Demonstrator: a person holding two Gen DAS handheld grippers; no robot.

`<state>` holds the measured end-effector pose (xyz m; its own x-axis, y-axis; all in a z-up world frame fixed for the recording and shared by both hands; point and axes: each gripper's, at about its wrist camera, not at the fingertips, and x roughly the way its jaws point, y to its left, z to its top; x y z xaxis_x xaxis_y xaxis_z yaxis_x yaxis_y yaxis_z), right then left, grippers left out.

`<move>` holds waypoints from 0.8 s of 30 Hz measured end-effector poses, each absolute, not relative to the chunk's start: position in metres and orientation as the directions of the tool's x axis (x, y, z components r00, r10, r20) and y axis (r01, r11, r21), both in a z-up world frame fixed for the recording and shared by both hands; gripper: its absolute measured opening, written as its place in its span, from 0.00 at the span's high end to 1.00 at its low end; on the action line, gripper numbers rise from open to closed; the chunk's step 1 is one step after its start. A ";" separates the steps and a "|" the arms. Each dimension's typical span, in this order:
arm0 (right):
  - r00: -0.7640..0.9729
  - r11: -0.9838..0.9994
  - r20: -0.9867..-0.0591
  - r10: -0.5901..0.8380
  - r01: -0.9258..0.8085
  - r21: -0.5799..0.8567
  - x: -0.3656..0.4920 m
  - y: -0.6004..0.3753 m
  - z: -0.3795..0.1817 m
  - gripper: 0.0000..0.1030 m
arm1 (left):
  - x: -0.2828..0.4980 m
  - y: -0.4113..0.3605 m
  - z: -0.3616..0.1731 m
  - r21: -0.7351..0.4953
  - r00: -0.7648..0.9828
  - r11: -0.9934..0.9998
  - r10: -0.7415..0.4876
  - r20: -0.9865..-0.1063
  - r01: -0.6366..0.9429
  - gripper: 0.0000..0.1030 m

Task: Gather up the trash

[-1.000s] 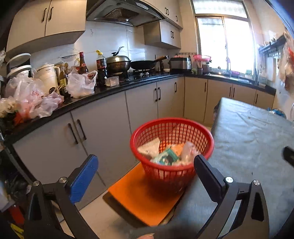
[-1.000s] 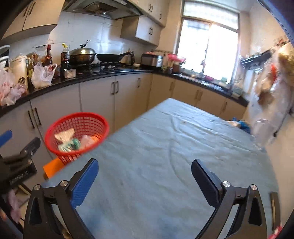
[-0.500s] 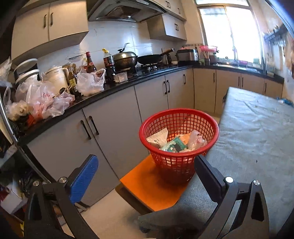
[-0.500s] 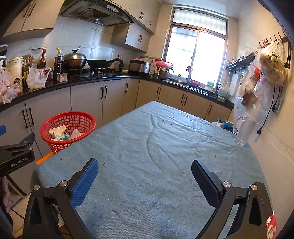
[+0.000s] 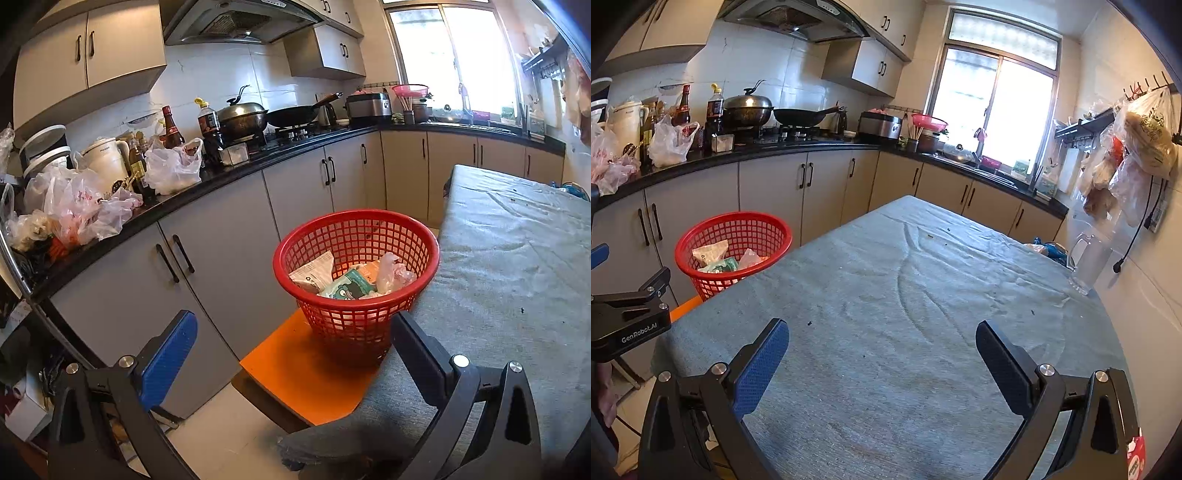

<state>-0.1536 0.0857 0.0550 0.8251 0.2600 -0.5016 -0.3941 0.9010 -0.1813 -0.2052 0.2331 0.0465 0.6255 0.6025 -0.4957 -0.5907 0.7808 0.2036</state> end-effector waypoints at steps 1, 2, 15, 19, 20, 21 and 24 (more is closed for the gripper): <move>0.825 0.901 -0.503 0.260 -0.395 -0.183 -0.153 0.086 0.055 0.00 | -0.205 0.234 0.046 0.203 0.626 0.781 0.601 -0.496 -0.590 0.00; 0.824 0.900 -0.504 0.259 -0.395 -0.183 -0.153 0.087 0.054 0.00 | -0.205 0.235 0.045 0.202 0.625 0.781 0.601 -0.497 -0.590 0.00; 0.815 0.897 -0.519 0.258 -0.401 -0.184 -0.152 0.092 0.052 0.00 | -0.204 0.240 0.041 0.197 0.622 0.782 0.597 -0.507 -0.591 0.00; 0.813 0.895 -0.521 0.259 -0.405 -0.186 -0.153 0.093 0.052 0.00 | -0.204 0.242 0.040 0.192 0.621 0.783 0.594 -0.511 -0.591 0.00; 0.813 0.895 -0.522 0.260 -0.405 -0.186 -0.153 0.093 0.052 0.00 | -0.205 0.242 0.040 0.190 0.621 0.783 0.593 -0.513 -0.592 0.00; 0.813 0.895 -0.522 0.259 -0.405 -0.186 -0.153 0.093 0.052 0.00 | -0.205 0.242 0.039 0.189 0.620 0.784 0.592 -0.515 -0.592 0.00; 0.811 0.895 -0.524 0.259 -0.405 -0.184 -0.154 0.094 0.052 0.00 | -0.205 0.242 0.039 0.191 0.620 0.784 0.593 -0.514 -0.591 0.00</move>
<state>-0.1536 0.0938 0.0520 0.8114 0.2593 -0.5238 -0.4052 0.8954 -0.1845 -0.2054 0.2425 0.0390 0.6203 0.5929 -0.5135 -0.5912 0.7837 0.1907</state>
